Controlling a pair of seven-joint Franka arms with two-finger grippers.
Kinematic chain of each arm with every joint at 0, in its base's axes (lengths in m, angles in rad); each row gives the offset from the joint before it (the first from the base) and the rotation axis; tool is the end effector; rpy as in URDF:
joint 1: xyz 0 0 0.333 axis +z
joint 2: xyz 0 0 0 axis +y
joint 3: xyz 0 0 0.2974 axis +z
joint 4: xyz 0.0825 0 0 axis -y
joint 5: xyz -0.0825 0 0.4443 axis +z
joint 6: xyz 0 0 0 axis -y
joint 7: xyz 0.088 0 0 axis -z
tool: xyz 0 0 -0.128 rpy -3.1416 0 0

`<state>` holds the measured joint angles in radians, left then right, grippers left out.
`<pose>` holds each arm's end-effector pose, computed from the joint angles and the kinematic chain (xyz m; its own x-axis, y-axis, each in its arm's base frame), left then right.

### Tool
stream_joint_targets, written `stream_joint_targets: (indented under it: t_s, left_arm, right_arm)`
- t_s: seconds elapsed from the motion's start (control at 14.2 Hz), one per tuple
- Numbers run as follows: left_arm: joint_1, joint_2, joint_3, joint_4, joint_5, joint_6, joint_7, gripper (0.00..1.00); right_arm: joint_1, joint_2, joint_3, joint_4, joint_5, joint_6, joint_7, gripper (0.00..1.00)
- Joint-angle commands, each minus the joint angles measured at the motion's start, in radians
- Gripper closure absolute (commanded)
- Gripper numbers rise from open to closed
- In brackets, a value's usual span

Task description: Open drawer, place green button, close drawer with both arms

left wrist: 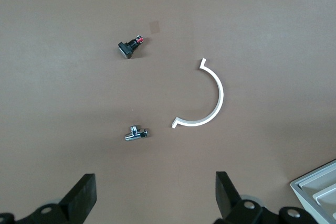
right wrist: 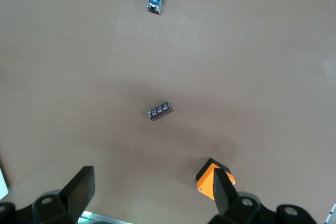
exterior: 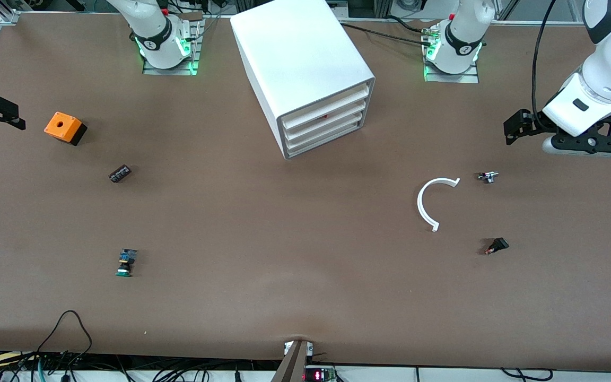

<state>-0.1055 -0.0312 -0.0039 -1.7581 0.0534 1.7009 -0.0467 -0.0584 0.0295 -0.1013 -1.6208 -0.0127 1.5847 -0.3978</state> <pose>0.6066 -0.0604 0.5152 0.9973 -0.0696 -0.0237 -0.0708 -0.9960 -0.0540 0.6120 -0.0996 0.5414 0.9694 0.2362 -0.0664 0.2360 -0.9717 -0.0109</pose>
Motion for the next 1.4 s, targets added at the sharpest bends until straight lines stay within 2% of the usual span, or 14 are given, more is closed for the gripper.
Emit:
stream_joint_targets:
  t_s: [0.0, 1.05, 1.33]
  left_arm:
    - [0.003, -0.006, -0.002, 0.008, -0.015, -0.015, 0.022, 0.0]
    - [0.001, -0.003, -0.001, 0.009, -0.012, -0.018, 0.037, 0.0]
    - [-0.014, 0.033, -0.008, 0.035, -0.02, -0.111, 0.037, 0.0]
  right_arm:
    - [0.0, -0.003, 0.005, 0.007, -0.003, -0.025, -0.009, 0.0]
    - [-0.011, 0.006, -0.003, 0.01, 0.011, -0.011, -0.01, 0.0]
    - [0.006, 0.032, 0.015, 0.021, 0.002, -0.005, -0.038, 0.0]
